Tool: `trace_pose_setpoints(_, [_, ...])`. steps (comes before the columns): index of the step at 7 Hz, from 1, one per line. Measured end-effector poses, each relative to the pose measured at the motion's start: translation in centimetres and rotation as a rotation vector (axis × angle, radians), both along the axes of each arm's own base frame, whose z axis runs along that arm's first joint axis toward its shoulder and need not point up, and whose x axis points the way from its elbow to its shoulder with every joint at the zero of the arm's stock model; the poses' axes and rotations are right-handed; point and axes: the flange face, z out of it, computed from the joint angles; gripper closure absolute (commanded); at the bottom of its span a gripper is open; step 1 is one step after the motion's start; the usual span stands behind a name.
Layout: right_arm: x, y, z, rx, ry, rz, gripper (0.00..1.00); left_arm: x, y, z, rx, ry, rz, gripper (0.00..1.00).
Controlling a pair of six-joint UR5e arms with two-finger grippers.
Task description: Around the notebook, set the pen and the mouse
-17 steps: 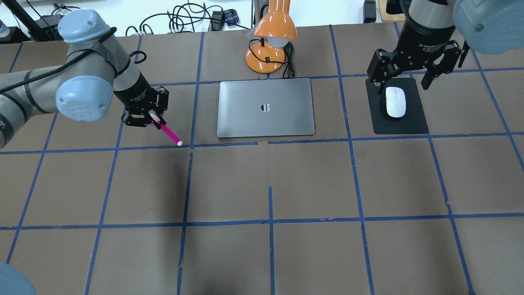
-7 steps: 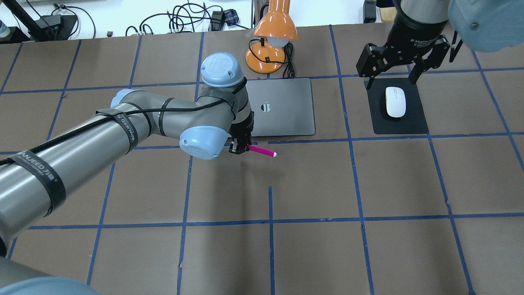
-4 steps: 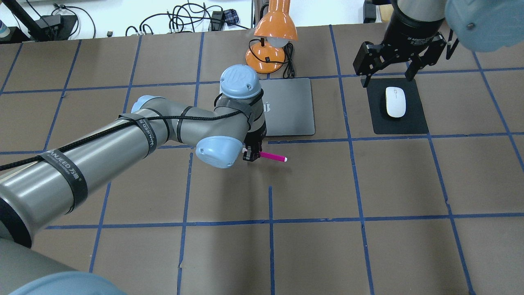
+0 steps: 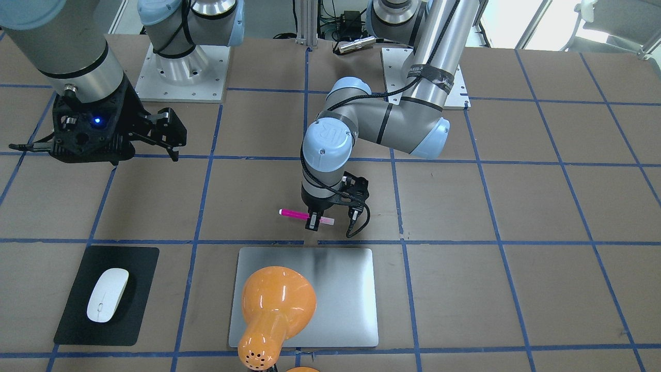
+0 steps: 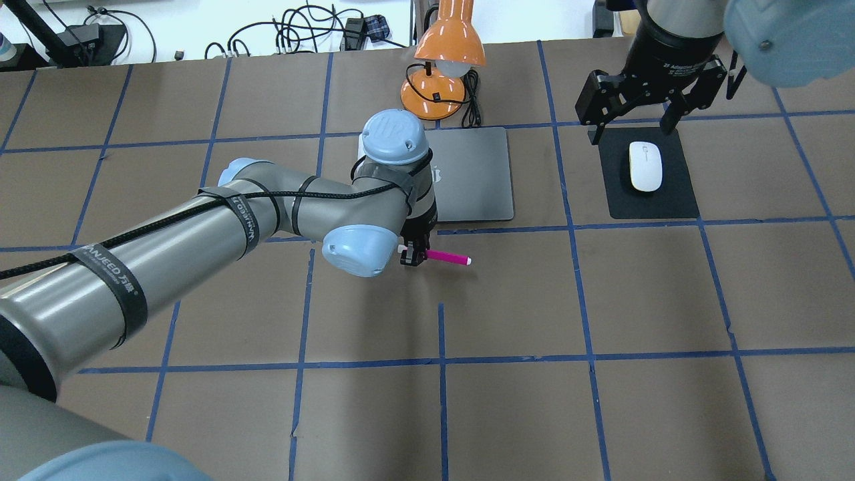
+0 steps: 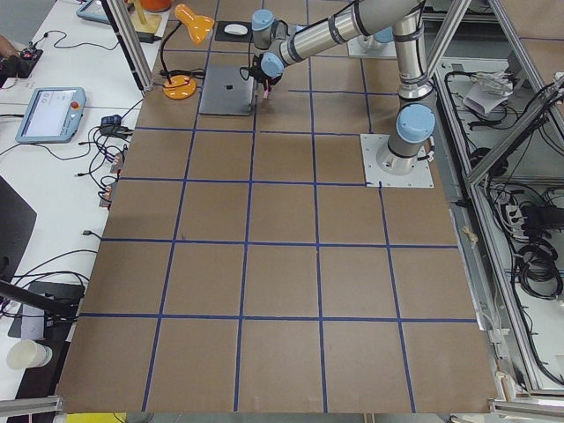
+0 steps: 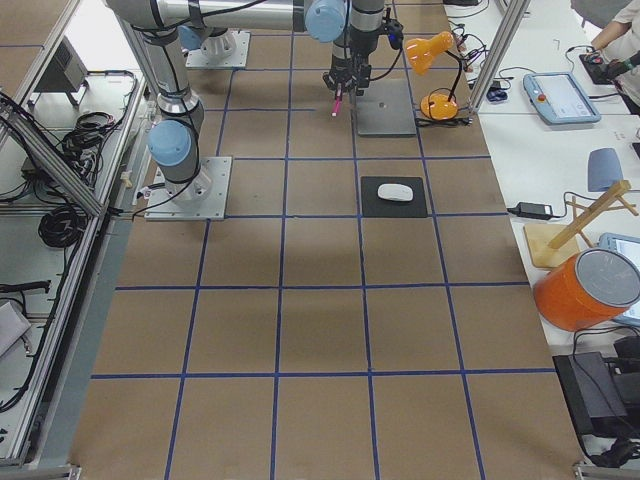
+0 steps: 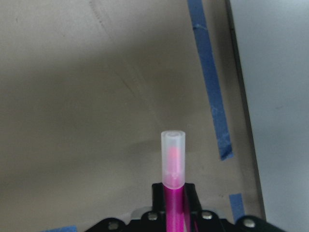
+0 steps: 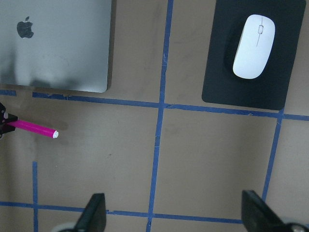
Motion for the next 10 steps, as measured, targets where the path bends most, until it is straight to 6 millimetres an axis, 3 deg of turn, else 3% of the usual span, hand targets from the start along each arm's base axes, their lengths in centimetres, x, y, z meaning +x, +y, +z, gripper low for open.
trace_pose_setpoints(1, [0.0, 0.0, 0.0, 0.0, 0.002, -0.002, 0.0, 0.1, 0.4, -0.4, 0.011, -0.004, 0.0, 1.0])
trace_pose_setpoints(2, [0.0, 0.0, 0.1, -0.001, 0.001, -0.006, 0.0, 0.2, 0.8, -0.7, 0.018, -0.004, 0.001, 0.8])
trace_pose_setpoints(3, [0.0, 0.0, 0.2, -0.002, 0.002, -0.008, 0.0, 0.3, 1.0, -0.7, 0.02, -0.002, 0.001, 0.37])
trace_pose_setpoints(4, [0.0, 0.0, 0.3, -0.005, 0.002, -0.01, 0.0, 0.3, 1.0, -0.7, 0.02, 0.0, 0.001, 0.0])
trace_pose_setpoints(7, [-0.1, 0.0, 0.3, -0.005, 0.009, -0.014, 0.0, 0.7, 0.4, 0.7, -0.005, 0.016, -0.029, 0.0])
trace_pose_setpoints(8, [-0.1, 0.0, 0.3, -0.005, 0.011, -0.014, 0.0, 1.7, -0.4, 1.4, -0.02, 0.024, -0.114, 0.0])
trace_pose_setpoints(10, [-0.1, -0.1, 0.3, -0.005, 0.012, -0.014, 0.0, 5.9, -2.7, 3.2, -0.064, 0.033, -0.407, 0.0])
